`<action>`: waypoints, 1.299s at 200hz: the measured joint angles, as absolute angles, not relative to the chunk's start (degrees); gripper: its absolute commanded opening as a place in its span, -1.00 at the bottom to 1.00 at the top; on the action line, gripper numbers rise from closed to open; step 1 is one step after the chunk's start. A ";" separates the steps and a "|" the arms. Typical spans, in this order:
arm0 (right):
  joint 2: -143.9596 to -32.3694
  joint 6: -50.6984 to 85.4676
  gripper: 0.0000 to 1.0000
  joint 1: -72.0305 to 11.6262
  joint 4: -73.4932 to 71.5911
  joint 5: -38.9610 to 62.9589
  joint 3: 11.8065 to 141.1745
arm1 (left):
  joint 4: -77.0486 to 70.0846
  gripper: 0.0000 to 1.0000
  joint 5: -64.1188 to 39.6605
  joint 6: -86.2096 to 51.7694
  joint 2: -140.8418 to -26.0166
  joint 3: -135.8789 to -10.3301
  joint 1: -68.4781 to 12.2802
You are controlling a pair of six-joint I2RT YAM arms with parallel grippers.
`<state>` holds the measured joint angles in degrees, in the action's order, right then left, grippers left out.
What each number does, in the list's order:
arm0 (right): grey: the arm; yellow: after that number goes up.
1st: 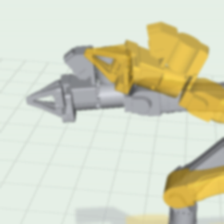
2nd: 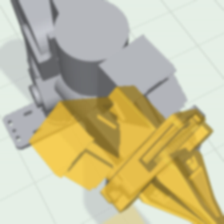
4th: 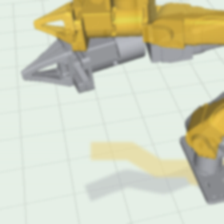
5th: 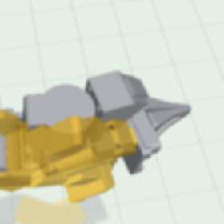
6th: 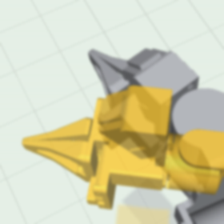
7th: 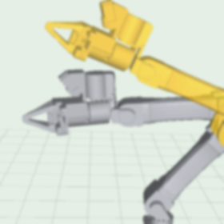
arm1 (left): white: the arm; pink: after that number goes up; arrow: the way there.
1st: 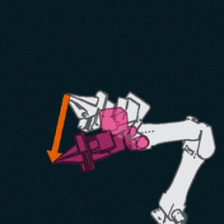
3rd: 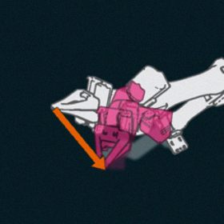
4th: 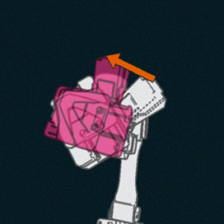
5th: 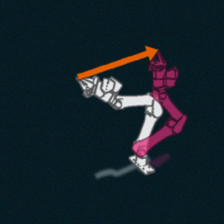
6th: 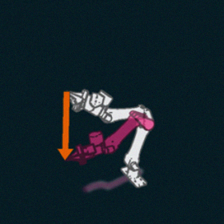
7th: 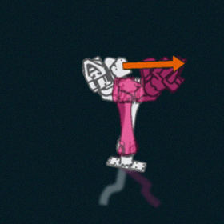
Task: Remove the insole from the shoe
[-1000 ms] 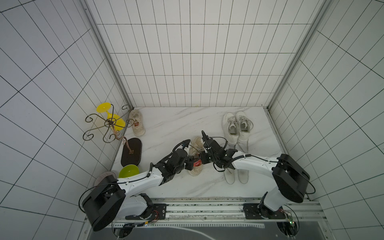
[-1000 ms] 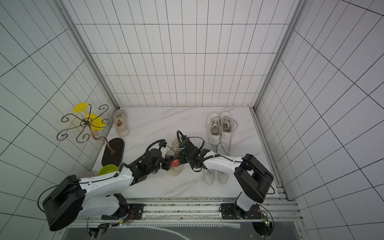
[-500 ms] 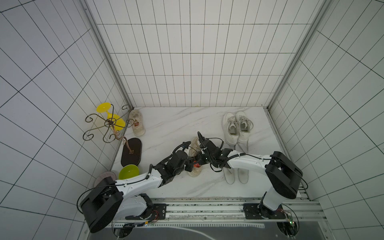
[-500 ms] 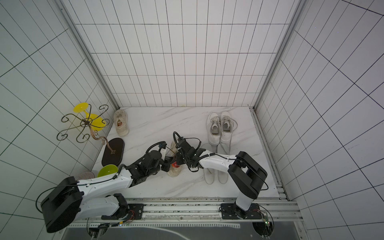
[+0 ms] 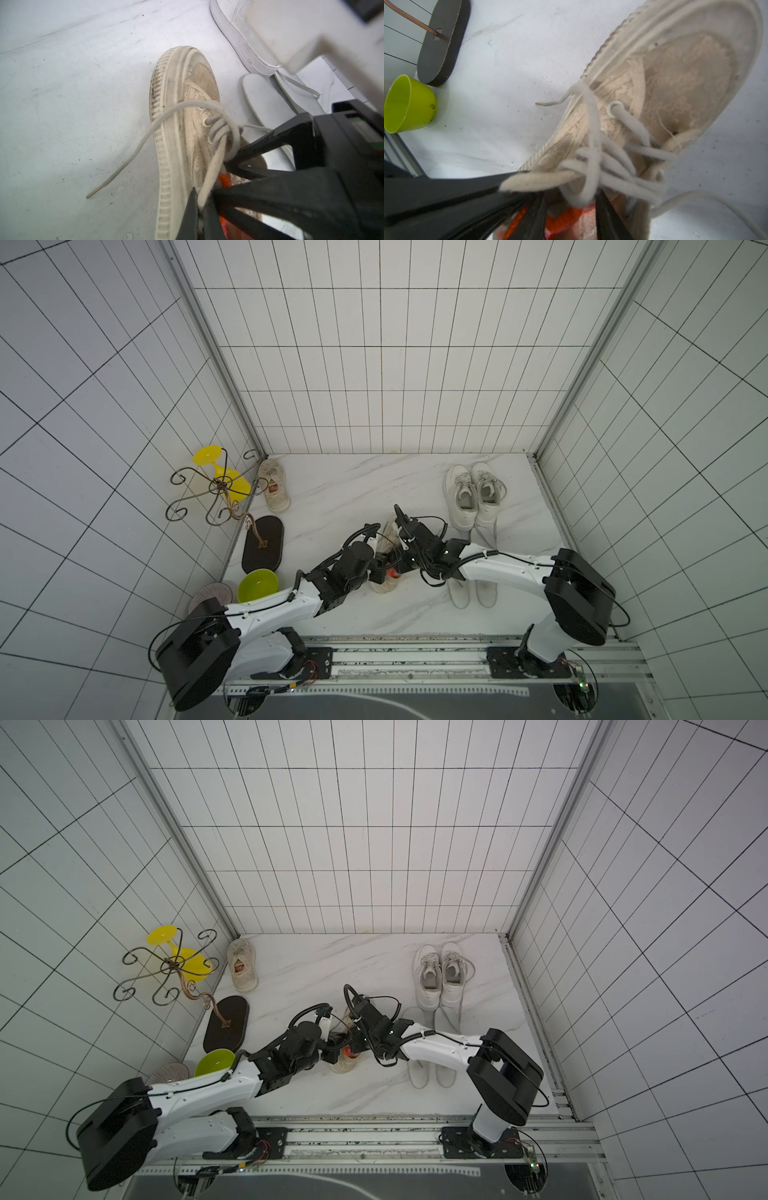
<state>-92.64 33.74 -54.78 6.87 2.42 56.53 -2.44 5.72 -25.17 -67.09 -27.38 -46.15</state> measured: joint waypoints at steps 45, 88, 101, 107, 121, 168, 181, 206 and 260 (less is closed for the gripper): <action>-92.51 36.18 -0.03 -55.29 7.84 2.48 56.53 | -2.55 -1.00 6.26 -25.04 -66.94 -27.00 -46.41; -92.71 39.29 0.03 -55.64 8.36 2.35 56.53 | -2.66 -1.00 6.55 -25.04 -66.04 -26.33 -46.50; -93.41 40.10 0.00 -55.68 8.21 2.42 56.53 | -2.66 -1.00 6.66 -25.04 -66.00 -26.24 -46.52; -94.00 40.38 -0.03 -55.75 7.94 2.52 56.53 | -2.72 -1.00 6.68 -25.04 -65.98 -26.20 -46.54; -95.55 41.04 -0.09 -56.05 7.14 3.01 56.53 | -2.76 -1.00 6.76 -25.04 -65.89 -26.20 -46.72; -98.56 41.60 -0.13 -56.40 5.08 3.57 57.10 | -2.61 -1.00 7.73 -25.04 -65.73 -25.96 -46.78; -99.22 41.58 -0.20 -56.42 5.17 3.57 57.80 | -2.44 -1.00 8.25 -25.02 -65.73 -25.85 -46.74; -100.88 41.12 -0.34 -56.42 5.26 3.36 59.20 | -1.76 -1.00 9.37 -25.04 -65.71 -25.61 -46.65; -101.19 40.80 -0.96 -56.75 5.96 0.19 60.14 | -0.91 -1.00 10.44 -25.04 -65.12 -25.19 -46.46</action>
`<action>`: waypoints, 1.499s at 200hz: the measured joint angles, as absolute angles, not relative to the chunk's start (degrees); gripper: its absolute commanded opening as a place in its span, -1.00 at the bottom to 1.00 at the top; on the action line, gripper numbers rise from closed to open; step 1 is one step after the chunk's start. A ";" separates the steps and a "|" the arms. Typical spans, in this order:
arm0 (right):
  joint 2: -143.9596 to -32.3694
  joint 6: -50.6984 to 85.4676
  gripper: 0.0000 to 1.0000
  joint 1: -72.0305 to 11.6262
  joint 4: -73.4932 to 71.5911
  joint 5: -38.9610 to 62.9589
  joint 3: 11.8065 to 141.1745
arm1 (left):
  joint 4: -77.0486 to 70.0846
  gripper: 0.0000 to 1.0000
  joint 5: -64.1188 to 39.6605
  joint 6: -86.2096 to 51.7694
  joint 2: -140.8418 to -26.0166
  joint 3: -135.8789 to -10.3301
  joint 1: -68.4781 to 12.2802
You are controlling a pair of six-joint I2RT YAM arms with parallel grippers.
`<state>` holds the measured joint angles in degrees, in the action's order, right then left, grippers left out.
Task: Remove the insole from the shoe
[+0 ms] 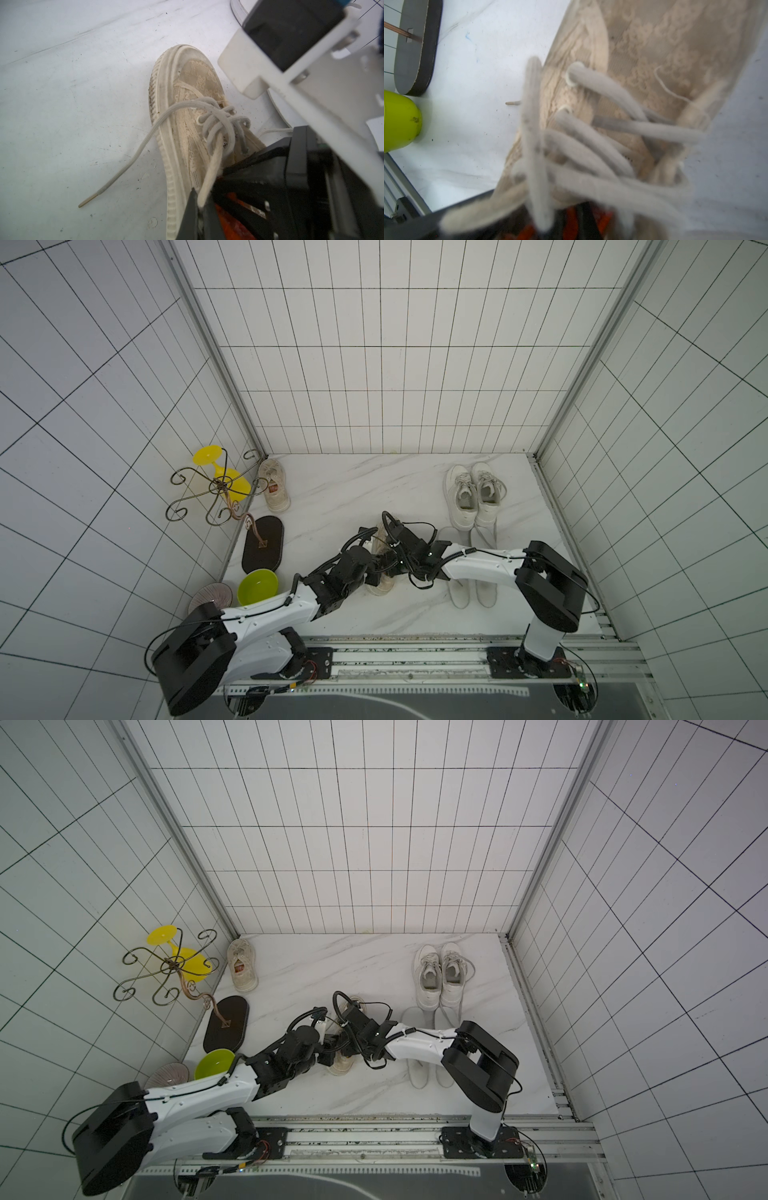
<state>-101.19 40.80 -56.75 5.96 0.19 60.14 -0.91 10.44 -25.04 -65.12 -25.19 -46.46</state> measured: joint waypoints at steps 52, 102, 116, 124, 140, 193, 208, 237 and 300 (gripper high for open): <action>-92.05 38.50 -1.00 -57.06 6.76 -4.51 57.06 | -2.59 -1.00 11.00 -25.47 -65.04 -25.50 -46.94; -81.65 36.32 -1.00 -56.99 0.82 -4.80 50.89 | -2.35 -1.00 14.81 -26.83 -69.69 -30.57 -47.27; -80.36 35.90 -1.00 -56.99 -0.25 -4.80 49.82 | -2.11 -1.00 15.51 -27.20 -71.11 -31.64 -47.27; -79.70 35.66 -1.00 -56.99 -0.91 -4.78 49.15 | -1.89 -1.00 15.77 -27.35 -71.81 -32.03 -47.29; -77.95 35.22 -1.00 -56.99 -2.46 -4.32 47.51 | -1.23 -1.00 16.14 -27.64 -72.97 -32.67 -47.31; -72.12 34.20 -1.00 -56.97 -6.48 -2.55 43.29 | -1.54 -1.00 13.85 -28.73 -75.50 -34.30 -45.15; -71.13 33.91 -1.00 -56.93 -6.48 -2.37 43.20 | -1.48 -1.00 13.45 -28.99 -75.68 -34.30 -44.03; -69.36 32.91 -1.00 -56.49 -6.63 -0.21 42.59 | -1.23 -1.00 13.41 -29.12 -76.71 -34.30 -43.05; -60.53 30.48 -1.00 -56.55 -8.47 2.87 40.56 | 3.05 -1.00 14.96 -29.30 -79.81 -34.26 -39.66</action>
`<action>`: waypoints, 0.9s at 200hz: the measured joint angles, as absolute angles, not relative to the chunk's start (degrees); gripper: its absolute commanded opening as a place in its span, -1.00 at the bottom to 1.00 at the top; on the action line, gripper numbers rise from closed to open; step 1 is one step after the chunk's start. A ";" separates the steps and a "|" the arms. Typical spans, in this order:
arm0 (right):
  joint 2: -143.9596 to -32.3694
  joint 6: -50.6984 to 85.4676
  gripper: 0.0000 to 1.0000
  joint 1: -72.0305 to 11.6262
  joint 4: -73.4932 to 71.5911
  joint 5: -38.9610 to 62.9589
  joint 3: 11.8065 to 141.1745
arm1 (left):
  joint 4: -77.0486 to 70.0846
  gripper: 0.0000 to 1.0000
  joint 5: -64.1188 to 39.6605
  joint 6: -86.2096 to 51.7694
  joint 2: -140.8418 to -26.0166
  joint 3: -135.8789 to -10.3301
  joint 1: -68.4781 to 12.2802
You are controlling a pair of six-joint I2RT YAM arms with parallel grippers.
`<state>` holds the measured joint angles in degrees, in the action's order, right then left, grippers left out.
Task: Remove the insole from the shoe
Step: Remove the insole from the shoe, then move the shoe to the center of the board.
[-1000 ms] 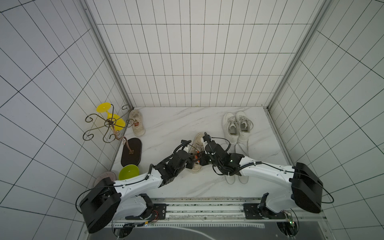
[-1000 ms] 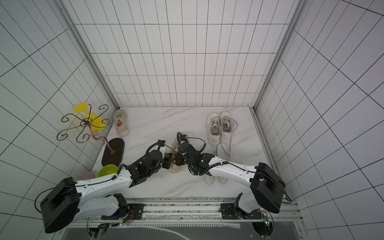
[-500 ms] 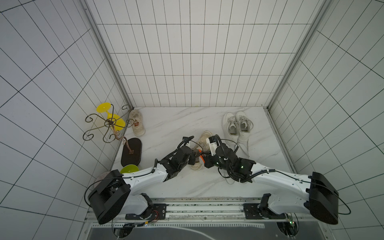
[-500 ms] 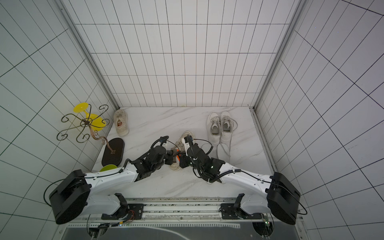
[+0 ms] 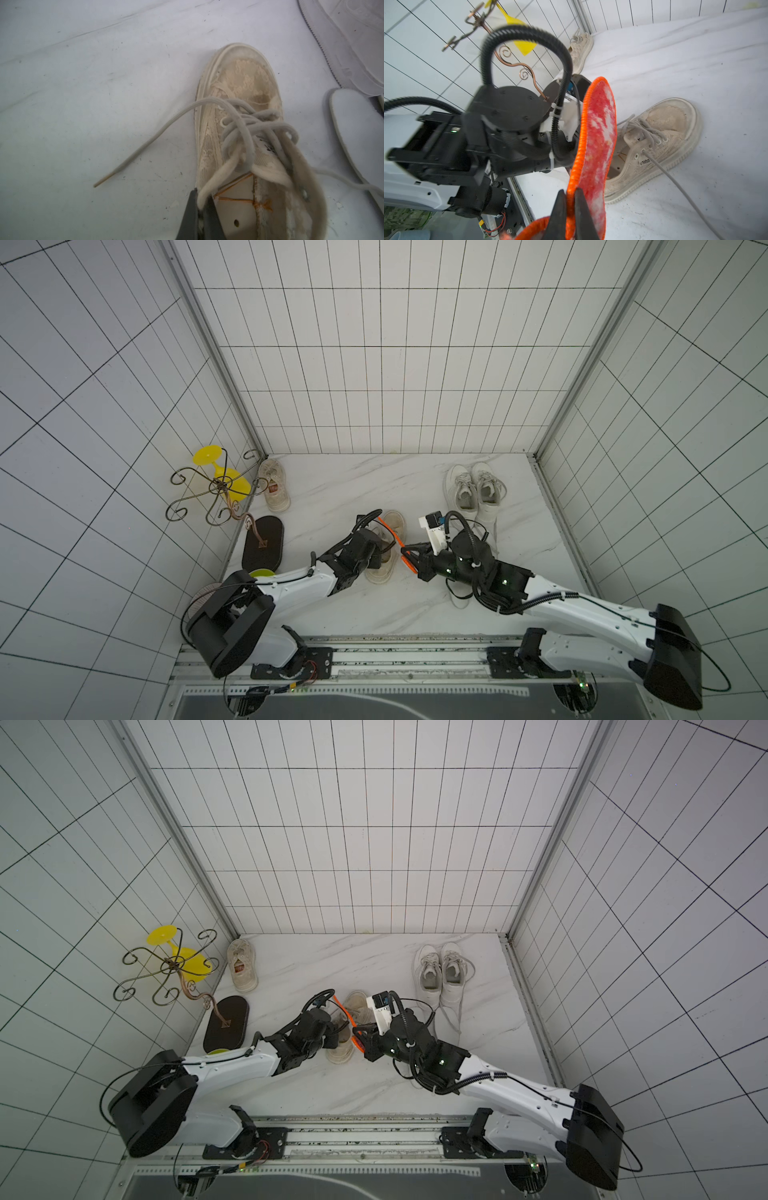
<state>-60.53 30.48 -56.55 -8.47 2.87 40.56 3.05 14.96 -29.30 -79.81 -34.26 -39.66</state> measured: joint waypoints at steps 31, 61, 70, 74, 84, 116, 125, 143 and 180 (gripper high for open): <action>-55.27 29.19 -1.00 -56.51 -7.73 -0.67 40.42 | 3.44 -1.00 14.92 -29.47 -79.81 -34.26 -37.36; -51.72 28.75 -1.00 -55.57 -3.16 -6.33 39.38 | 2.55 -1.00 12.99 -30.76 -80.79 -34.65 -35.92; -50.94 28.73 -1.00 -54.87 -1.23 -8.25 39.13 | 2.37 -1.00 12.47 -31.38 -81.73 -35.59 -35.77; -50.46 28.73 -1.00 -54.39 -0.27 -9.26 38.98 | 2.24 -1.00 12.21 -31.83 -82.54 -36.36 -35.73; -49.28 28.80 -1.00 -53.41 1.93 -11.38 38.61 | 2.07 -1.00 11.53 -32.67 -84.71 -38.52 -35.66; -43.48 29.47 -1.00 -50.94 8.38 -18.04 37.21 | 1.76 -1.00 9.69 -34.94 -94.98 -49.69 -35.62; -41.41 29.58 -1.00 -50.76 9.82 -19.68 36.80 | 1.56 -1.00 9.37 -35.20 -97.76 -53.01 -35.59; -37.95 29.78 -1.00 -50.61 12.03 -21.63 36.21 | 1.45 -1.00 8.67 -35.62 -103.81 -60.66 -35.42; -33.71 30.52 -1.00 -50.61 14.92 -23.75 34.52 | 1.19 -1.00 6.48 -35.64 -114.48 -74.30 -34.44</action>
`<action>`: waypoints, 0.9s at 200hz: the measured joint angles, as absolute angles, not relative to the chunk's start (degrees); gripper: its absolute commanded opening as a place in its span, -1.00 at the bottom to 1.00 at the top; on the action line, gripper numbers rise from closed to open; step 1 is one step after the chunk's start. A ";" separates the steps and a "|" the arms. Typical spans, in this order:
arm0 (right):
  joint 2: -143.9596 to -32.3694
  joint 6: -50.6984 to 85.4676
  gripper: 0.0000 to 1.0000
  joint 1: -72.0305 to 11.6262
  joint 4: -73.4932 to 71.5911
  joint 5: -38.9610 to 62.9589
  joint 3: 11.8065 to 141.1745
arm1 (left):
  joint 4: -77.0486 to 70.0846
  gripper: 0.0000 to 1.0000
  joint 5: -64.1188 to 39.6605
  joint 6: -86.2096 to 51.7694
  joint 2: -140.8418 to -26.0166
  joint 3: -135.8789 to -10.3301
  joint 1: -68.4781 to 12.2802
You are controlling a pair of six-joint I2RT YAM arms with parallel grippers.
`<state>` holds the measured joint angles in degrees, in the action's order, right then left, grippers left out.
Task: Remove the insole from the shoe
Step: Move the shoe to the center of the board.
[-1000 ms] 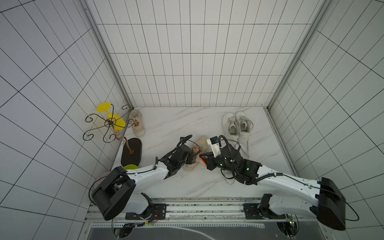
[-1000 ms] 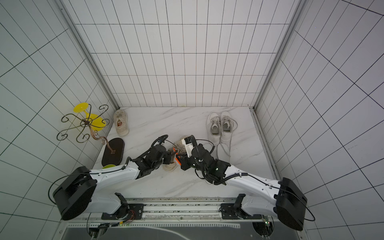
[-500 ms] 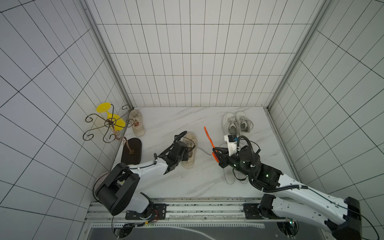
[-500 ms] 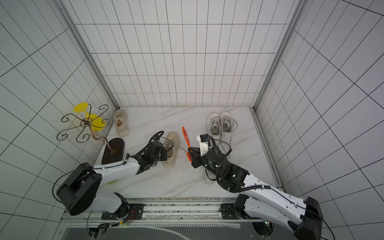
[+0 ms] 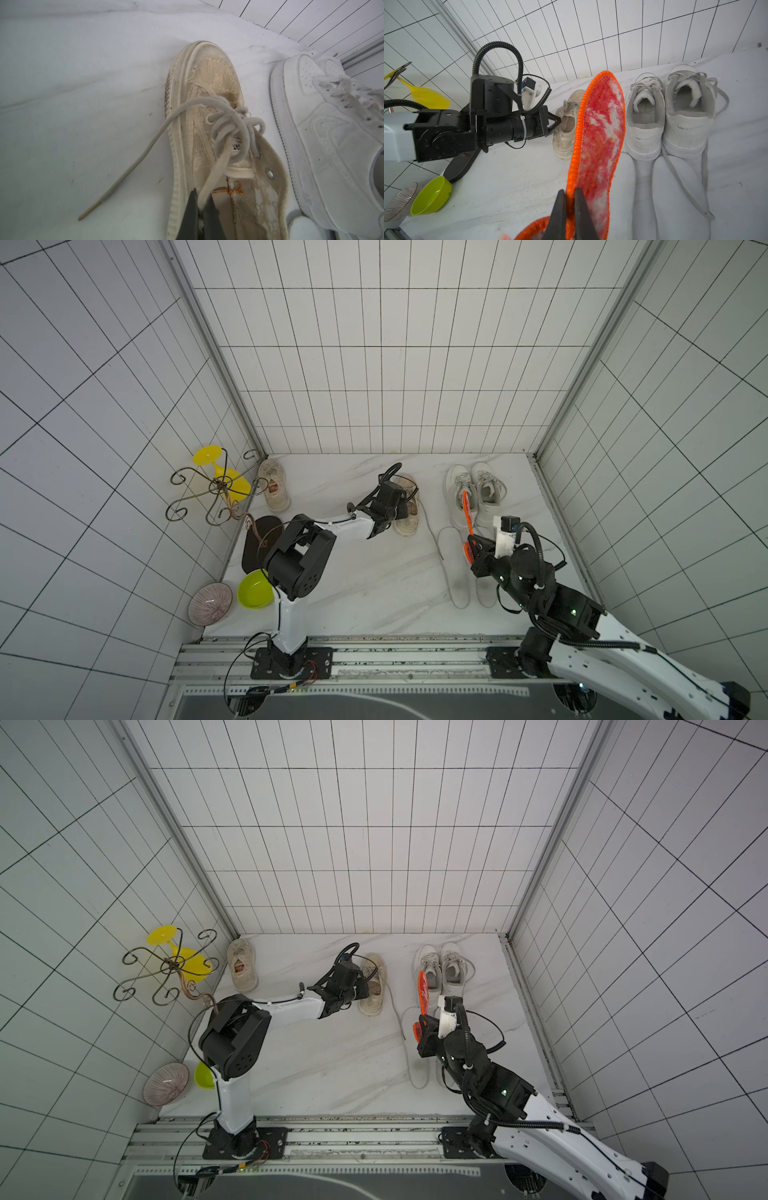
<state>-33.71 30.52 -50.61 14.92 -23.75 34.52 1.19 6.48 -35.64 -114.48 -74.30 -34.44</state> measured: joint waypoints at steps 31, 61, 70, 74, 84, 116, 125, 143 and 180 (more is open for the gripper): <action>-33.36 31.11 -1.00 -50.61 16.12 -24.10 32.82 | 1.04 -1.00 3.73 -36.69 -121.19 -82.26 -33.74; -34.44 31.79 -1.00 -50.61 16.75 -24.05 31.59 | 1.10 -1.00 0.62 -38.59 -125.36 -86.91 -33.54; -34.79 31.94 -1.00 -50.61 16.80 -24.03 31.42 | 1.10 -1.00 -0.23 -39.11 -126.04 -87.88 -33.58; -35.05 31.94 -1.00 -50.61 16.82 -23.94 31.33 | 1.08 -1.00 -0.62 -39.24 -126.26 -88.16 -33.58; -35.51 31.94 -1.00 -50.61 16.93 -23.75 31.18 | 1.15 -0.88 -1.45 -39.57 -126.48 -88.66 -33.61; -37.21 31.83 -1.00 -50.61 16.91 -23.22 31.11 | 1.76 -0.51 -2.87 -39.62 -126.41 -89.12 -33.58; -38.06 31.73 -1.00 -50.61 16.84 -22.94 31.11 | 2.63 -0.36 -2.90 -39.38 -126.19 -89.32 -33.58; -40.66 30.96 -1.00 -50.61 16.19 -21.50 31.11 | 5.58 -0.07 -2.76 -38.72 -124.64 -89.43 -33.54; -49.84 29.19 -1.00 -51.40 14.24 -19.44 31.11 | 11.84 0.30 -0.86 -36.58 -110.17 -81.71 -32.93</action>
